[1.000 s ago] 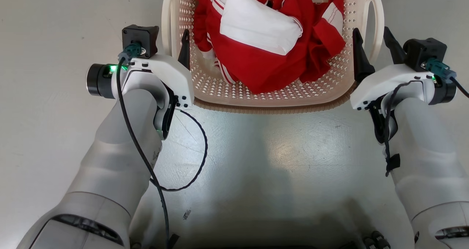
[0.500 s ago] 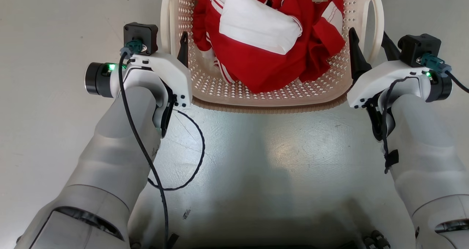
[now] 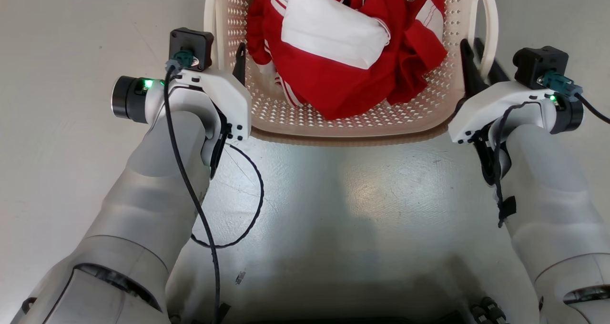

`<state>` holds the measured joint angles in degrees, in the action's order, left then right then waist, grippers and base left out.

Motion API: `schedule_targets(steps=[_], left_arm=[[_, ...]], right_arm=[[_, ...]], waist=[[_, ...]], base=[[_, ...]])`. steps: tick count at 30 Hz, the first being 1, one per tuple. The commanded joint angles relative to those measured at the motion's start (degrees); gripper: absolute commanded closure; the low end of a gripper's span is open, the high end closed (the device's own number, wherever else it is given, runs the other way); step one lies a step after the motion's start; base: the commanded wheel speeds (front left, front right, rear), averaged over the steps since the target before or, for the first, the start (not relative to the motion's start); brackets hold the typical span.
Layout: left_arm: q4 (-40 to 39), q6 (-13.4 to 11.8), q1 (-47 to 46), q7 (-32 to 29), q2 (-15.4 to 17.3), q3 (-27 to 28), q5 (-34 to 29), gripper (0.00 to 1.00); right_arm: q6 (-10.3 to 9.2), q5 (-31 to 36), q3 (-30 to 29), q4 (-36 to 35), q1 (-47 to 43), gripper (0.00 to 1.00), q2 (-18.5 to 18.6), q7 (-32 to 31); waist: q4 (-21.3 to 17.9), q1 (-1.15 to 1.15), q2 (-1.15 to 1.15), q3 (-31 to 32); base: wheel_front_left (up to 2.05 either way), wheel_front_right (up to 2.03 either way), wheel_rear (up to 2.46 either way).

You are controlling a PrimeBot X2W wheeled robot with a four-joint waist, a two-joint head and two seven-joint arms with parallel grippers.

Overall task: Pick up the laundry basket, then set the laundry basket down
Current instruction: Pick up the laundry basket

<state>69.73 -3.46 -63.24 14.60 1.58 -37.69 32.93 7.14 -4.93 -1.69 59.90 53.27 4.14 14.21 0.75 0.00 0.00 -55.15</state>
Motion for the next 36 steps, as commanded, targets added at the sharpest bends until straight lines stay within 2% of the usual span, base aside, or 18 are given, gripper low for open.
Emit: schedule_targets(steps=[1,11,21,29,36], left_arm=[[-0.1,-0.2,-0.3,0.0,1.3,0.0,0.5,1.0],[0.0,-0.9,-0.3,0.1,1.3,-2.5,2.3,1.0],[0.7,-1.2,1.6,0.0,1.3,-4.4,4.6,1.0],[0.7,-1.0,5.5,-0.5,1.3,-5.8,7.7,1.0],[1.5,-0.9,10.5,-1.1,1.3,-6.8,10.4,1.0]], right_arm=[[0.35,-0.8,1.1,-0.3,-1.4,1.0,-1.1,0.8],[0.35,-2.2,2.3,1.0,-1.6,1.0,-1.2,0.8],[0.35,-3.3,4.9,4.1,-1.9,1.0,-1.2,0.8],[0.35,-6.6,9.3,8.1,-2.1,1.0,-1.3,0.8],[0.35,-11.6,13.9,11.4,-5.2,1.0,-1.3,0.1]], waist=[[-0.1,0.0,0.0,-0.1],[-0.1,0.0,0.0,0.3],[-0.5,0.0,0.0,3.9],[-1.2,0.0,0.0,10.0],[-2.0,0.0,0.0,18.1]], base=[[0.0,0.0,0.0],[0.0,0.0,0.0],[0.0,0.0,0.0],[0.0,0.0,0.0],[0.0,0.0,0.0]])
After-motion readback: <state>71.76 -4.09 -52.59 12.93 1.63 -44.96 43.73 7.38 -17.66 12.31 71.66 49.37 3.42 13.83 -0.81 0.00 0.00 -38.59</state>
